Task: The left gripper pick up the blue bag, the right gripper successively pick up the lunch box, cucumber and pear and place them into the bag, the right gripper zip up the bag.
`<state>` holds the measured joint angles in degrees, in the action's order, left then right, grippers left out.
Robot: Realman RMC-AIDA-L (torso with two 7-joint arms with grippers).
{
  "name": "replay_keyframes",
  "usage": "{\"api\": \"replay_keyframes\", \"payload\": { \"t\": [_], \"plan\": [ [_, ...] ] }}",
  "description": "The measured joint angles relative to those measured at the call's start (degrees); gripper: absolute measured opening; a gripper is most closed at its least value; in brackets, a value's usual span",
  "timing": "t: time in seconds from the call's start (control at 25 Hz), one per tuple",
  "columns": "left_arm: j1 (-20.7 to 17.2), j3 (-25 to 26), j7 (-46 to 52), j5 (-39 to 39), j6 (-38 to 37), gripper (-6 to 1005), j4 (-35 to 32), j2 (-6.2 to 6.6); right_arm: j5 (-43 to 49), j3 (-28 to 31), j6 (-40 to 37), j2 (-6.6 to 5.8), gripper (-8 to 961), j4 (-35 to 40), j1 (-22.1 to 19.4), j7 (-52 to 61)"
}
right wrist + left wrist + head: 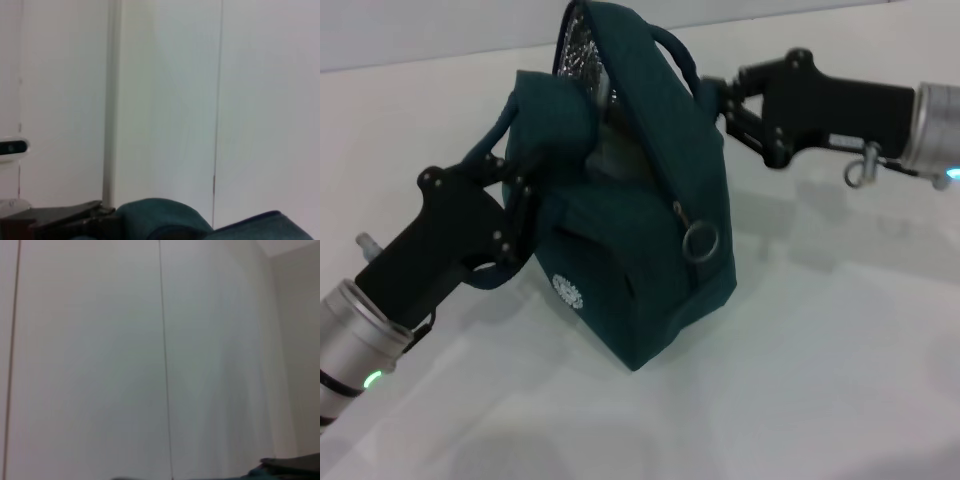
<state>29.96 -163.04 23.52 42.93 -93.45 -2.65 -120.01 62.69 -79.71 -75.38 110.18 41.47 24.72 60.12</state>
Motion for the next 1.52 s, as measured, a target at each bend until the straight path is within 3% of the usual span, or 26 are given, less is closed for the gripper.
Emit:
{"api": "replay_keyframes", "payload": {
  "t": [0.24,0.52,0.72,0.88,1.32,1.52],
  "plan": [
    [-1.8,0.0,-0.4,-0.1,0.7,54,-1.1,-0.07,1.6,1.5,-1.4,0.54,63,1.5,-3.5,1.0],
    [-2.7,0.0,-3.2,-3.0,0.9,62,-2.3,-0.17,2.1,2.8,-6.2,0.18,81,2.9,-5.9,1.6],
    [-2.4,0.0,-3.3,-2.3,1.0,101,-3.4,-0.25,2.2,6.2,-7.0,1.45,127,2.9,-7.3,2.9],
    [-2.2,0.1,-3.4,-1.6,1.6,211,-3.6,-0.22,2.3,8.4,-7.7,2.11,164,3.0,-8.5,2.3],
    [-2.2,0.1,-3.0,0.5,4.7,243,-3.8,-0.29,11.5,11.7,-9.7,1.57,580,3.7,-9.1,-0.6],
    [-2.3,0.1,-3.0,0.5,5.3,247,-4.0,-0.31,15.8,18.3,-16.2,1.49,606,3.6,-9.2,-0.5]
  ]
}}
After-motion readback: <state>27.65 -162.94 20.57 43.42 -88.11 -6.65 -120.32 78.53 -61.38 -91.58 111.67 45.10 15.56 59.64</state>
